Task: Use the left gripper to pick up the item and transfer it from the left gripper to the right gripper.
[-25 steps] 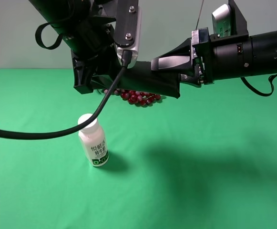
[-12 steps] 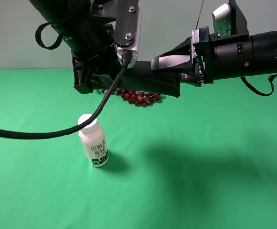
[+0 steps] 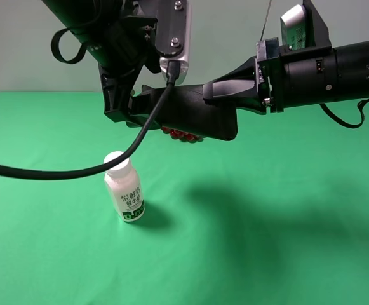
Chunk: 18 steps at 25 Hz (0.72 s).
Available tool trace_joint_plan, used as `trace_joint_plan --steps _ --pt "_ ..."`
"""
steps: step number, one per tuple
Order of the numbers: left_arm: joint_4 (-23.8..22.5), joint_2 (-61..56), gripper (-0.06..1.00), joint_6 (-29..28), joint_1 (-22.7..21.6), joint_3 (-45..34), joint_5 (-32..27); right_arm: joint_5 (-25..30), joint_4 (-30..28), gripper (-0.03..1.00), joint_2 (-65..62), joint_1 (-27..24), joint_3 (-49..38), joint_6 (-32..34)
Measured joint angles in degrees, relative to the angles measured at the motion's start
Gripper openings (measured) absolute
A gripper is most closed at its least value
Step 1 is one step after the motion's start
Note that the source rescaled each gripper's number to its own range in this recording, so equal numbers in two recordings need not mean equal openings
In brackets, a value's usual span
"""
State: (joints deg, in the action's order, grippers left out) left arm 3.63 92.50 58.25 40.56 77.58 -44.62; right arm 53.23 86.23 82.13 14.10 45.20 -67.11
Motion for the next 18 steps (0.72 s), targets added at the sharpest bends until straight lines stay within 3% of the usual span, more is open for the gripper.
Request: trace_joint_plan --steps 14,18 --pt "-0.13 -5.31 0.88 -0.07 0.0 0.0 -0.08 0.34 0.12 0.07 0.0 0.0 0.0 0.16" --pt "-2.53 -9.31 0.88 -2.08 0.0 0.0 -3.14 0.34 1.05 0.07 0.0 0.0 0.0 0.16"
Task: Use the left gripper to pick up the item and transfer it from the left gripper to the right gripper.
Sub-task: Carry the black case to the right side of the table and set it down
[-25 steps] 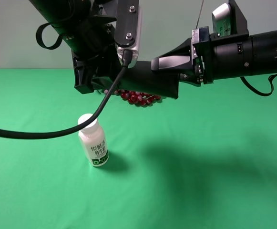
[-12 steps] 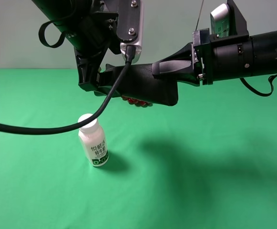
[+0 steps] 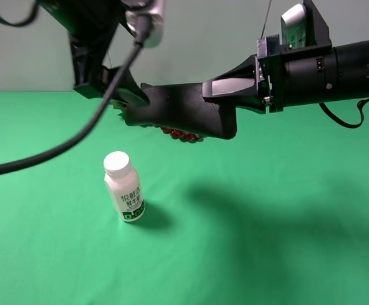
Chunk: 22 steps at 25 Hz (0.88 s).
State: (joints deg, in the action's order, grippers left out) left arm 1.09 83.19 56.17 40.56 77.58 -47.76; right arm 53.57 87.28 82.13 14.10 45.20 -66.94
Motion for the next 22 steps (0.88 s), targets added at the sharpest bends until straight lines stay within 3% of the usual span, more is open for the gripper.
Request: trace_joint_plan --steps 9,16,22 --pt "-8.32 -8.89 0.88 -14.96 0.0 0.0 -8.4 -0.05 0.67 0.07 0.0 0.0 0.0 0.0" --pt "-8.86 -16.64 0.88 -27.33 0.0 0.05 -19.14 -0.1 0.86 0.06 0.0 0.0 0.0 0.06" --pt "-8.96 -25.9 0.88 -37.42 0.0 -5.83 -19.92 -0.1 0.86 0.06 0.0 0.0 0.0 0.2"
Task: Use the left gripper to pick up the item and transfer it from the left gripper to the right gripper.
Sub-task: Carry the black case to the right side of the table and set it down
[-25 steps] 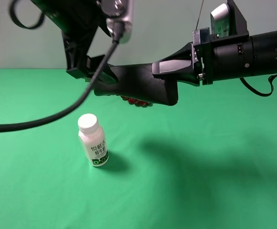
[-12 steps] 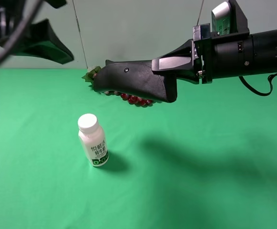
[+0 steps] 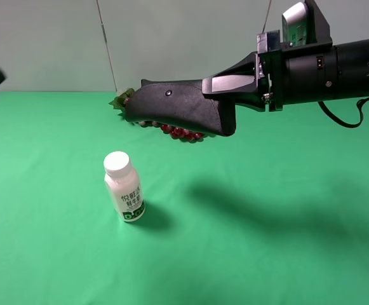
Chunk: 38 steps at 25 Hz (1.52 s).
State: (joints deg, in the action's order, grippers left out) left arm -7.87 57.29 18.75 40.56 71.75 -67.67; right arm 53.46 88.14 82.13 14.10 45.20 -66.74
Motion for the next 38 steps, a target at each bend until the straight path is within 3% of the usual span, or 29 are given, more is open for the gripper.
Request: trace_joint_plan --steps 18,25,38 --pt "0.24 -39.47 0.88 -17.75 0.0 -28.65 0.0 -1.15 0.0 0.06 0.0 0.0 0.0 0.46" --pt "2.67 -51.91 0.88 -20.31 0.0 -38.78 0.57 -2.73 0.07 0.06 0.0 0.0 0.0 0.46" --pt "3.2 -57.69 0.88 -24.37 0.0 -43.16 4.24 -6.68 0.4 0.06 0.0 0.0 0.0 0.46"
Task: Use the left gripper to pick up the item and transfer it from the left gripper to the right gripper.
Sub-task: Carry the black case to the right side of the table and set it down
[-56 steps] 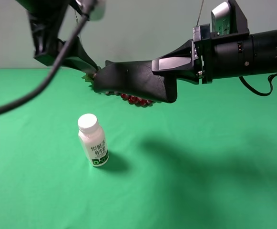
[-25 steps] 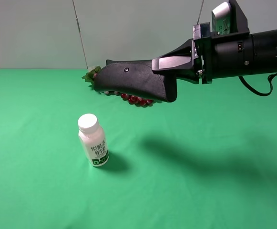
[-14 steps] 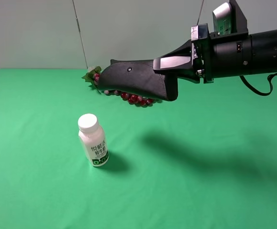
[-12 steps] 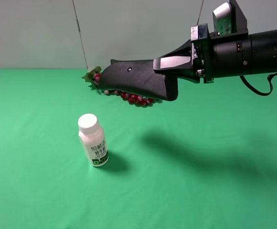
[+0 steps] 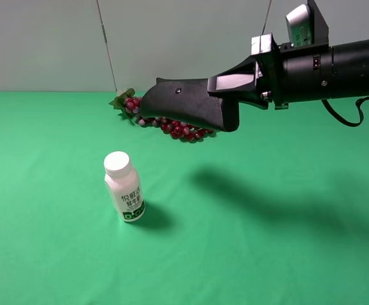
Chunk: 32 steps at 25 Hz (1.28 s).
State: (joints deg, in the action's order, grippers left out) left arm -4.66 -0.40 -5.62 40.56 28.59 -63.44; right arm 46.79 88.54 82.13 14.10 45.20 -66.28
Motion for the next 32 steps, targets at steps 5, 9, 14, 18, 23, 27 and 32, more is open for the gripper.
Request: trace_joint_plan --steps 5,9,14,18,23,27,32 --pt "-0.06 -0.02 0.88 -1.75 0.0 -0.91 2.07 -0.06 0.06 0.06 0.0 0.0 0.0 0.0" --pt "-0.06 -0.02 0.88 -1.95 0.0 -0.91 2.35 -0.07 0.12 0.06 0.0 0.0 0.0 0.0" --pt "-0.06 -0.02 0.88 -1.95 0.0 -0.91 2.4 -0.07 0.12 0.06 0.0 0.0 0.0 0.0" --pt "-0.06 -0.02 0.88 -1.95 -3.71 -0.91 2.39 -0.27 0.1 0.06 0.0 0.0 0.0 0.0" --pt "-0.06 -0.02 0.88 -1.95 -15.71 -0.91 2.39 -3.53 -0.5 0.05 0.0 0.0 0.0 0.0" --pt "-0.06 -0.02 0.88 -1.96 -25.31 -0.91 2.39 -6.13 -2.59 0.05 0.0 0.0 0.0 0.0" --pt "-0.12 -0.02 0.88 -1.96 -33.23 -0.91 2.46 -10.13 -6.18 0.05 0.0 -0.2 0.0 0.0"
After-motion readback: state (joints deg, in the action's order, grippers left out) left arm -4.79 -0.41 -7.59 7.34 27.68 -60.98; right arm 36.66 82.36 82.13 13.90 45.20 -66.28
